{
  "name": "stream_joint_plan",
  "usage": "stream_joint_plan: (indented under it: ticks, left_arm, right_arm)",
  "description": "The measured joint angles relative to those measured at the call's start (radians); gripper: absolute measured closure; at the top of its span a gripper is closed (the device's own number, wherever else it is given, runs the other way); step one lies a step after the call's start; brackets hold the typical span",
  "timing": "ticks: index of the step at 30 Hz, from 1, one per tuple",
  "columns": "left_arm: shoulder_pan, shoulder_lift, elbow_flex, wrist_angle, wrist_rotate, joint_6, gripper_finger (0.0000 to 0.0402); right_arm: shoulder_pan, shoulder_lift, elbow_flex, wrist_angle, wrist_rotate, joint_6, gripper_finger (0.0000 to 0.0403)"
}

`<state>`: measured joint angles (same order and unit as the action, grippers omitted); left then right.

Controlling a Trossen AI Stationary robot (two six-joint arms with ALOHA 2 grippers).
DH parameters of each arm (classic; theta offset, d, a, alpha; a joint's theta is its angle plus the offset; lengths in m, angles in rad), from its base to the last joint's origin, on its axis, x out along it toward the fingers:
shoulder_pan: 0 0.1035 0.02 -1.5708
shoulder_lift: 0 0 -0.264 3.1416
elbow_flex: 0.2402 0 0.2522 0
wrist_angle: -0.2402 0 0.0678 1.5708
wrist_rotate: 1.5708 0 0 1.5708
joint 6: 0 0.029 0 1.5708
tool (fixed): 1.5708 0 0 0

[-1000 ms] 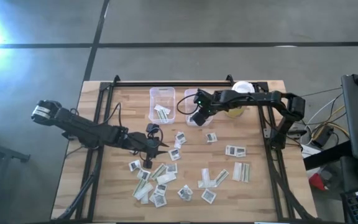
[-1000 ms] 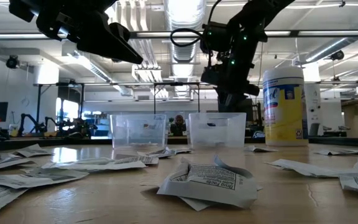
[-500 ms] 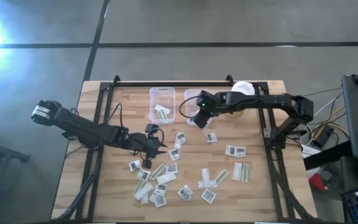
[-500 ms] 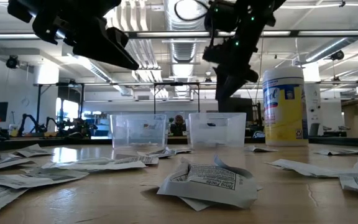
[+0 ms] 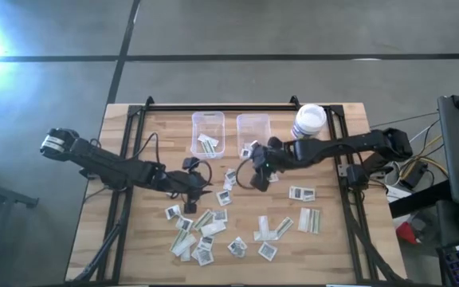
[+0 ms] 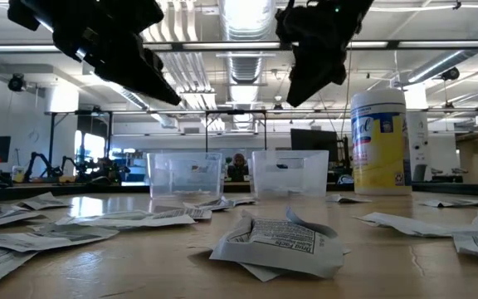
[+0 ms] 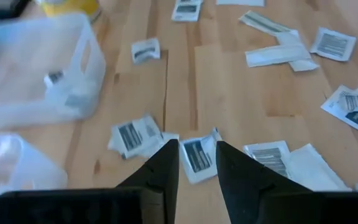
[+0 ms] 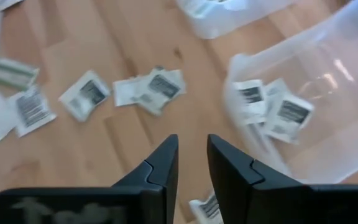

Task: Pick & Place First Aid Supplies
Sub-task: Put the green bandage pack into the left transparent bin

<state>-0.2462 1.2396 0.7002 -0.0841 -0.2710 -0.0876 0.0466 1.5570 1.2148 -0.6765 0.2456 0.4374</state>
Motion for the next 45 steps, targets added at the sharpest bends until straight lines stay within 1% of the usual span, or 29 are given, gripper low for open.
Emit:
stream_joint_plan:
  ticks: [2,6,8,10,14,16,22,28,32,35,41,45]
  left_arm:
    - [0.000,0.000,0.000,-0.027,0.000,-0.065,0.0281]
    - [0.000,0.000,0.000,-0.082,0.013,-0.220,0.0240]
    - [0.000,0.000,0.000,-0.094,0.035,-0.292,0.0223]
    - [0.000,0.000,0.000,-0.092,0.088,-0.363,0.0212]
    - [0.000,0.000,0.000,-0.092,0.236,-0.491,0.0208]
    - [0.000,0.000,0.000,-0.092,0.283,-0.568,0.0209]
    - [0.000,0.002,-0.001,-0.091,0.298,-0.776,0.0209]
    - [0.000,0.028,-0.021,-0.070,0.325,-0.839,0.0209]
    - [0.002,0.057,-0.085,0.056,0.369,-0.888,0.0211]
    - [0.002,0.070,-0.111,0.101,0.369,-0.908,0.0211]
    - [0.002,0.119,-0.118,0.111,0.369,-0.920,0.0211]
    - [0.002,0.177,-0.115,0.116,0.391,-0.949,0.0211]
  right_arm:
    - [0.030,0.000,-0.002,0.000,0.001,0.005,0.0326]
    - [0.073,0.000,-0.002,0.000,0.001,0.008,0.0331]
    - [0.086,0.000,-0.002,0.000,0.001,0.008,0.0333]
    - [0.094,0.000,-0.002,-0.001,0.002,0.008,0.0332]
    - [0.102,0.000,-0.002,-0.002,0.002,0.008,0.0327]
    - [0.102,0.000,-0.002,-0.002,0.002,0.008,0.0324]
    - [0.105,0.000,-0.003,-0.003,0.002,0.008,0.0318]
    - [0.107,0.000,-0.003,-0.005,0.001,0.008,0.0328]
    - [0.108,0.000,-0.003,-0.005,0.001,0.008,0.0335]
    - [0.108,0.000,-0.004,-0.004,0.001,0.007,0.0337]
    - [0.108,0.000,-0.005,-0.002,0.001,0.006,0.0329]
    - [0.108,0.001,-0.005,0.000,0.001,0.007,0.0323]
